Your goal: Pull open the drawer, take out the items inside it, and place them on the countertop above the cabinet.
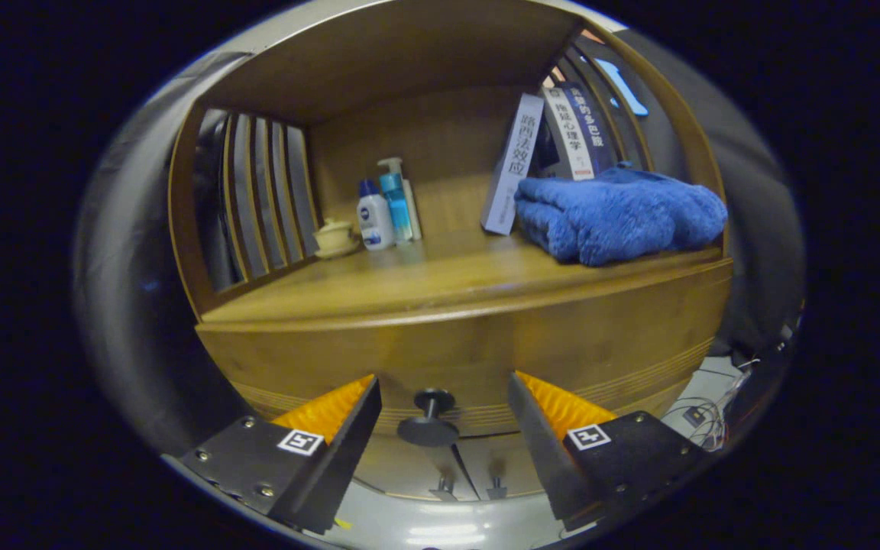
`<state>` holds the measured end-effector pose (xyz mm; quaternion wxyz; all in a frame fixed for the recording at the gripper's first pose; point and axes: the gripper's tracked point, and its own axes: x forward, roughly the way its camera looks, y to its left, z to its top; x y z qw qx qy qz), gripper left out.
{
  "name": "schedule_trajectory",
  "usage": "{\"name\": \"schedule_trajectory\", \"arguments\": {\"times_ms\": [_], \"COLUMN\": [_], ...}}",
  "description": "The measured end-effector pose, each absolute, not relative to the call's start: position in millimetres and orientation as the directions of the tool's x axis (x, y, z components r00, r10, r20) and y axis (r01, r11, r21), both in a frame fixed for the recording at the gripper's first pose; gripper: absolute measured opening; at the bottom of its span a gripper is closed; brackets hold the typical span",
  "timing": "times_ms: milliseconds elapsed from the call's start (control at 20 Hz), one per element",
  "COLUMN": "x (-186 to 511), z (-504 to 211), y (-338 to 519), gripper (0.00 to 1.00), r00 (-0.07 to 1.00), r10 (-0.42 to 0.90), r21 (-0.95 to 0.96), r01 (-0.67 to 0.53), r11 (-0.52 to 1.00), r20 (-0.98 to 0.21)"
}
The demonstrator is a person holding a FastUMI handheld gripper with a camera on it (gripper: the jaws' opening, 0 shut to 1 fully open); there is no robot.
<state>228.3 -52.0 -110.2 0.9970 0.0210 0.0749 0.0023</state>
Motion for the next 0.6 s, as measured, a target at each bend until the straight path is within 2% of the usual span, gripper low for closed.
{"name": "schedule_trajectory", "arguments": {"times_ms": [100,250,350,450,600], "x": [226.6,226.6,225.3,227.3,226.1], "z": [-117.6,-116.2,-121.8,-121.3,-118.8], "y": [-50.8,-47.8,-37.0,-38.7,-37.6], "gripper": [0.97,0.79,0.59,0.40,0.40], "r00": [0.988,0.991,0.984,0.989,0.993], "r10": [-0.013,0.007,0.050,0.016,-0.009], "r21": [-0.022,-0.004,0.065,0.076,0.013], "r01": [0.010,-0.007,-0.040,-0.004,0.011], "r11": [1.000,1.000,0.997,0.997,1.000], "r20": [-0.153,-0.136,-0.170,-0.150,-0.116]}}
